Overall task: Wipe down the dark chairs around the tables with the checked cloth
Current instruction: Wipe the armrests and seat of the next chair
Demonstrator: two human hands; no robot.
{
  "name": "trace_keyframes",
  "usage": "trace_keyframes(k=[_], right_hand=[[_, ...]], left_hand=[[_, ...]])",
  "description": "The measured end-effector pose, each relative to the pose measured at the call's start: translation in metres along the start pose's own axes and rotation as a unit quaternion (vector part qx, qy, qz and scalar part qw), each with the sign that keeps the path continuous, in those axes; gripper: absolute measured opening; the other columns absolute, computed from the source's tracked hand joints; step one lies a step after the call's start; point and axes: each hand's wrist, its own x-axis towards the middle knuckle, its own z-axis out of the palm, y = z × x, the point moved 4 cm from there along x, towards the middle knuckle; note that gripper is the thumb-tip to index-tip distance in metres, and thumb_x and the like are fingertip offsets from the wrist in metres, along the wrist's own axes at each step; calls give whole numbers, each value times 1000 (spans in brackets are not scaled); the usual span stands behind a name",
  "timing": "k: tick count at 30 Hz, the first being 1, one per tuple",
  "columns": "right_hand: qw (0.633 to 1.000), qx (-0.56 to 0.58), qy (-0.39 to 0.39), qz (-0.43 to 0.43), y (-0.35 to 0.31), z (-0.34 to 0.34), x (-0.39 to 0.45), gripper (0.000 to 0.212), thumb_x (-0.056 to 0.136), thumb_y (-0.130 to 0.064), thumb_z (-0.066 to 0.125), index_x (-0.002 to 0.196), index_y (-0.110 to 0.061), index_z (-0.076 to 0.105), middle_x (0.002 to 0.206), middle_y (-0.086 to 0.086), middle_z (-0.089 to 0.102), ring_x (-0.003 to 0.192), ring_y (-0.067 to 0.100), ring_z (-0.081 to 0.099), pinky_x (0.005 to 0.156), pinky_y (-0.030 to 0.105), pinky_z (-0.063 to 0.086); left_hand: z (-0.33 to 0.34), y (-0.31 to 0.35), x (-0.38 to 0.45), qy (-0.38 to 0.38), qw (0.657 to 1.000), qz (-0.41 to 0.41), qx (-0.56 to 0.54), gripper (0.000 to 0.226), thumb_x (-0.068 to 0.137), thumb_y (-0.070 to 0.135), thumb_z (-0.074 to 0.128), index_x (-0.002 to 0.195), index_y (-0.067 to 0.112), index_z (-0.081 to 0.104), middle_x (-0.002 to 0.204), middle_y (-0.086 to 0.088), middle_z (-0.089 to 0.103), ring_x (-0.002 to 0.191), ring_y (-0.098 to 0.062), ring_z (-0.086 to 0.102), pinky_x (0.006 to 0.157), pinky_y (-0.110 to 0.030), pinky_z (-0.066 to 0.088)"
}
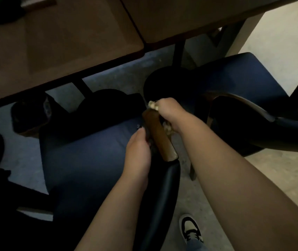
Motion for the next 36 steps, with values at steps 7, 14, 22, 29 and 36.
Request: trace_keyframes(k=[7,14,22,29,36], right_hand=[[952,282,25,119,107,38,18,30,100,-23,38,90,-12,64,93,11,62,86,25,59,78,37,46],[913,396,-4,-98,56,18,-50,53,92,-21,46,145,-22,39,144,-2,46,131,13,45,110,30,36],[961,270,-51,-42,73,33,-96,62,79,-56,33,134,-34,49,138,-2,53,130,18,46,109,45,35],[976,209,-13,55,76,31,-58,36,83,-42,43,103,-16,55,113,14,60,103,29,58,92,49,48],[944,281,119,-126,53,2,-109,15,82,-38,50,92,-30,57,104,-4,56,92,7,57,76,21,47]], left_hand=[[38,20,27,68,987,1,148,62,92,51,38,135,7,47,121,-14,61,106,-33,60,97,-44,49],[32,18,39,76,983,34,160,47,90,45,44,119,13,62,107,-8,67,97,-26,64,92,-40,51],[27,16,40,95,978,36,180,47,98,44,40,126,12,58,117,-7,64,103,-24,60,92,-37,47],[28,14,41,100,979,29,174,43,98,44,41,123,15,58,111,-7,65,95,-23,62,81,-34,49],[24,19,45,81,964,71,243,27,97,4,46,123,-1,53,121,-27,55,110,-42,53,85,-35,44]])
